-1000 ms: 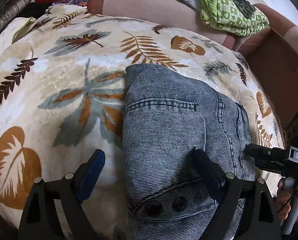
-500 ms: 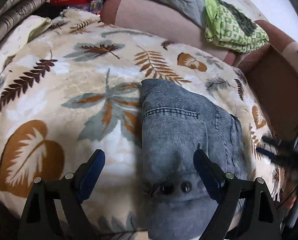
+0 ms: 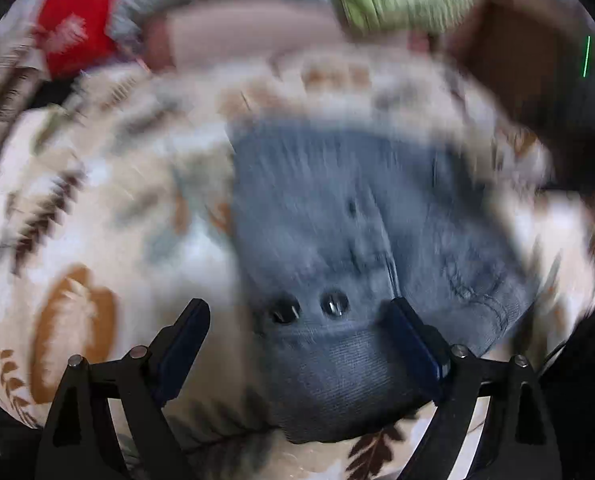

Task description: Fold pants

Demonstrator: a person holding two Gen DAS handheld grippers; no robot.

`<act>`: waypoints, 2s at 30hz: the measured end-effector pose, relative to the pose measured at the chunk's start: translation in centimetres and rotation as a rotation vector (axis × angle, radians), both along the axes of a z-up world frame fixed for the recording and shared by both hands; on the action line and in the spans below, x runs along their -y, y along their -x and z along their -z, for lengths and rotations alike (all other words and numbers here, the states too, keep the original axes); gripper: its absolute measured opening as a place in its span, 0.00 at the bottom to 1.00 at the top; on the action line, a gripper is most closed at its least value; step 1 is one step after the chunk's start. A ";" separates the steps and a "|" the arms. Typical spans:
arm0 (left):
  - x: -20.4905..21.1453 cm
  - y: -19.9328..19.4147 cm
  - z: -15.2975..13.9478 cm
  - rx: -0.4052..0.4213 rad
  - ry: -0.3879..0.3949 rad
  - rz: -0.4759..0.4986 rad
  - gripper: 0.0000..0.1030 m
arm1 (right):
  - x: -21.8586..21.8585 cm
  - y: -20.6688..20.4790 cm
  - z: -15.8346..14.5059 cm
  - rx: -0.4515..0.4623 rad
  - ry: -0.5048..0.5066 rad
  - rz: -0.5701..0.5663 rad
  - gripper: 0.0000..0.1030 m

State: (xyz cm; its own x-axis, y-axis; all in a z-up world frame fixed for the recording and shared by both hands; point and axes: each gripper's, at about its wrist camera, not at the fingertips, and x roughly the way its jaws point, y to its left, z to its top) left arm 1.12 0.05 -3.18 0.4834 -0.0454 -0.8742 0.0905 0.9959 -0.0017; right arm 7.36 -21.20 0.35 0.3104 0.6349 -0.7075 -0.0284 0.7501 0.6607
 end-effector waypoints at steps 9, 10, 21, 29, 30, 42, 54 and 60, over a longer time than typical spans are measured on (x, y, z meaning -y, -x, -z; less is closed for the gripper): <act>0.1 0.0 -0.1 0.004 0.036 -0.032 0.90 | -2.9 -4.9 4.7 -0.064 0.069 0.021 0.70; 0.2 0.0 0.0 0.005 0.038 -0.033 0.90 | -3.0 -4.4 3.7 -0.045 0.076 0.013 0.70; 0.5 -0.4 0.5 -0.007 0.057 -0.036 0.90 | -1.3 6.7 2.8 -0.062 -0.044 -0.120 0.72; 0.6 -0.2 0.3 -0.008 0.049 -0.041 0.90 | -0.4 8.3 0.7 0.006 -0.097 -0.110 0.71; 0.6 -0.3 0.3 -0.009 0.050 -0.043 0.90 | -0.4 8.6 0.8 0.021 -0.113 -0.117 0.72; 0.4 -0.2 0.6 -0.006 0.066 -0.043 0.92 | -1.2 4.0 -2.3 0.043 -0.057 -0.116 0.73; 0.0 -0.3 1.0 -0.008 0.092 -0.048 0.94 | -5.0 -3.7 4.1 -0.119 -0.040 -0.074 0.73; 0.1 -0.2 1.0 -0.008 0.085 -0.052 0.94 | -3.2 3.1 0.9 -0.041 -0.102 -0.118 0.73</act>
State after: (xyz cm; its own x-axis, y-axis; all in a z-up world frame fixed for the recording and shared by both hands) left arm 1.33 -0.03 -4.16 0.4802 -0.0950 -0.8720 0.0383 0.9954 -0.0873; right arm 4.30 -17.96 -0.51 0.2018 0.7347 -0.6477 -0.0838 0.6719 0.7359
